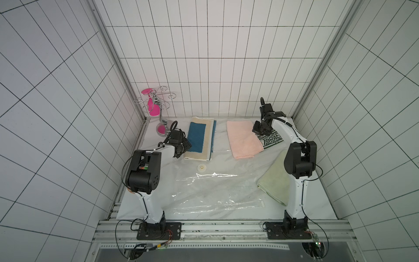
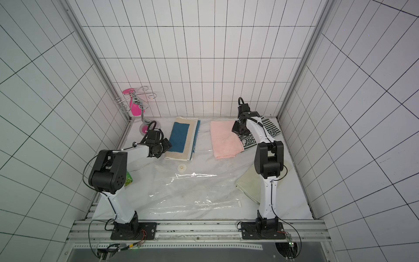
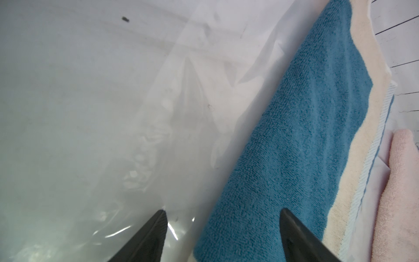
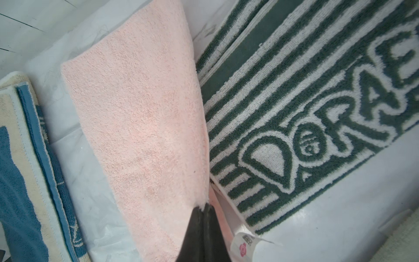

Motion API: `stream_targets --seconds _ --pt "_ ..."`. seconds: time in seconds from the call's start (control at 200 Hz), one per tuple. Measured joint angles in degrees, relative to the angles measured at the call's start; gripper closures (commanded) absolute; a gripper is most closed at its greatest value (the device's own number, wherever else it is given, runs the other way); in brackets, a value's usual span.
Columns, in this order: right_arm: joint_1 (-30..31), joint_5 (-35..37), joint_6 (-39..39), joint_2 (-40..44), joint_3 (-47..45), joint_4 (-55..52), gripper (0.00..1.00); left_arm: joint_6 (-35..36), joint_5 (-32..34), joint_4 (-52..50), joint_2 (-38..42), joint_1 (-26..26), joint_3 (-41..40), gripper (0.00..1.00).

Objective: Place the folded towel into the vacuum bag
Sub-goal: Adjust the towel at the center of the board.

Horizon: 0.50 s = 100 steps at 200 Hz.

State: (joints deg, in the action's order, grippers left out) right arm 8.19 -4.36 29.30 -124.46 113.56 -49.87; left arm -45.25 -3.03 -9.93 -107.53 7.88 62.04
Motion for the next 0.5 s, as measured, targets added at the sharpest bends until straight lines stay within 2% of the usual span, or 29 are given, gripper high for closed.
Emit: stream_targets --seconds 0.08,0.155,0.215,0.295,0.41,0.5 --pt "-0.72 -0.7 0.52 0.15 -1.73 1.36 0.98 0.02 0.09 -0.13 0.02 0.0 0.0 0.2" --pt "-2.14 -3.21 1.14 0.24 -2.82 2.1 0.68 0.02 0.22 -0.22 0.04 0.0 -0.02 0.2" --pt "-2.84 -3.63 1.01 -0.28 -1.51 0.2 0.52 0.0 0.22 -0.22 0.04 0.0 0.0 0.2" --pt "-2.67 3.63 0.24 -2.43 4.44 -5.7 0.31 -0.09 0.15 -0.44 0.04 0.0 0.13 0.2" --pt "2.01 18.73 -2.58 -2.97 7.3 -9.79 0.28 -0.13 0.2 -1.03 0.2 0.0 0.2 0.2" --pt "8.11 22.05 -5.57 -3.43 8.46 -11.13 0.28 -0.17 0.15 -2.36 0.66 0.0 0.2 0.2"
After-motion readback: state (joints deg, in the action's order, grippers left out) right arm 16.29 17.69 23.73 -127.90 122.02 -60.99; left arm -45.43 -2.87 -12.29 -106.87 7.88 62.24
